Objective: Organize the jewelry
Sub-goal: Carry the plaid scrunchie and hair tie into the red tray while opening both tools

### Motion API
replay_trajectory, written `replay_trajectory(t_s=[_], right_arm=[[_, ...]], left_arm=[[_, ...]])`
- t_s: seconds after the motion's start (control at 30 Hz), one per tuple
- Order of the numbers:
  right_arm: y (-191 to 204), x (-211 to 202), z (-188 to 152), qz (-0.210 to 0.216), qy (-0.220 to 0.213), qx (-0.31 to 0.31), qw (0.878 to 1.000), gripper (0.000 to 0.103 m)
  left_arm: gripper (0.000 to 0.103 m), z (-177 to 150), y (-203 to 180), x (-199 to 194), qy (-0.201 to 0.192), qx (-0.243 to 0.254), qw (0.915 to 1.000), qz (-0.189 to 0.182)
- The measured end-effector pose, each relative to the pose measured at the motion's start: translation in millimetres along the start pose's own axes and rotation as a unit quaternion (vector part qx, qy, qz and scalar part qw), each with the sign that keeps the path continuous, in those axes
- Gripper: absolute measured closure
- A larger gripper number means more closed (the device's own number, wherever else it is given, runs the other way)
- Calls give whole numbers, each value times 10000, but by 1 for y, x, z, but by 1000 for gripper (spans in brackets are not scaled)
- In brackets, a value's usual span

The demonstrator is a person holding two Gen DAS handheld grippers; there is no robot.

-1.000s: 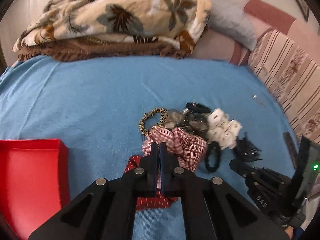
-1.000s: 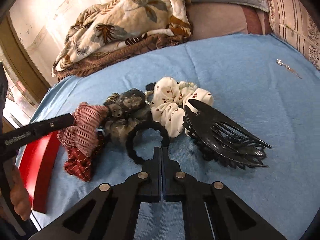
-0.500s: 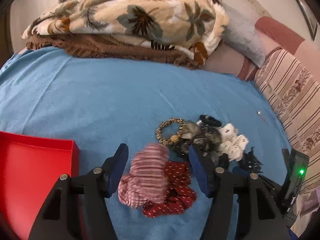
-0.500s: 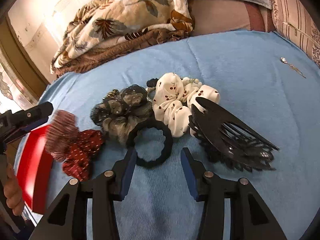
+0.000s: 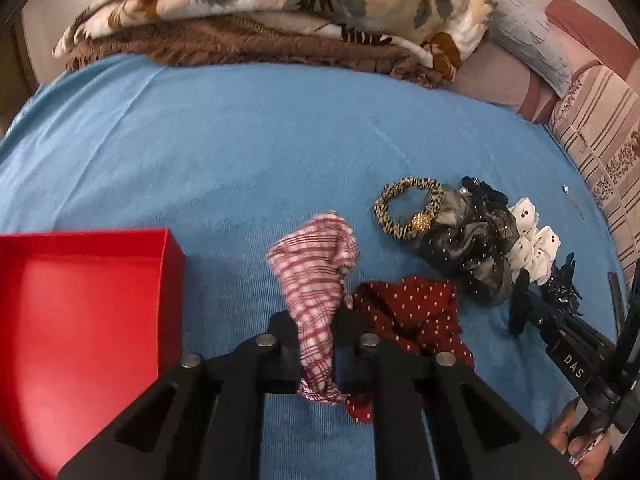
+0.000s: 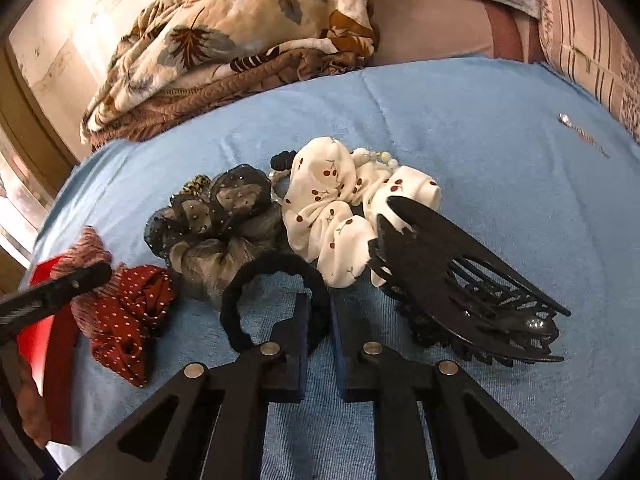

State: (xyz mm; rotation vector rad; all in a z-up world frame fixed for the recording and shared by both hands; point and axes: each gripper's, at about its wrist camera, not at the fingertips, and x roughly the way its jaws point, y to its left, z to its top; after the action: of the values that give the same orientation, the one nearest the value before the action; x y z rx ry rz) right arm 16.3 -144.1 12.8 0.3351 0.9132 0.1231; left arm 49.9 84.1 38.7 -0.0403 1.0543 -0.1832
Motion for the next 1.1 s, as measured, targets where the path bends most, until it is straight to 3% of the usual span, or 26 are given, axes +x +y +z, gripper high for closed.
replay_trajectory(t_s=[0.3,0.53,0.63,0.83,1.1], right_arm=[[5,-56,-16,333,-234,99,9991,93],[48,-81,-19,576,-236,-238,9978,93],[83,-85,-21,733,-205,-533,9957,93],[168,-78,-21,1135,-20,-1225,9860,92],[272,-19,-13,1199,345,-1980,9722,92]], left_arm=[[93,-20,-12,-75,-695,183,9971,-257],[92,-36,17,-135,-1261,254,9917,27],[92,-40,51,-146,-1377,37,9901,265],[91,-45,127,-138,-1146,-442,9902,656],[91,-42,193,-115,-1063,-763,9848,1139]])
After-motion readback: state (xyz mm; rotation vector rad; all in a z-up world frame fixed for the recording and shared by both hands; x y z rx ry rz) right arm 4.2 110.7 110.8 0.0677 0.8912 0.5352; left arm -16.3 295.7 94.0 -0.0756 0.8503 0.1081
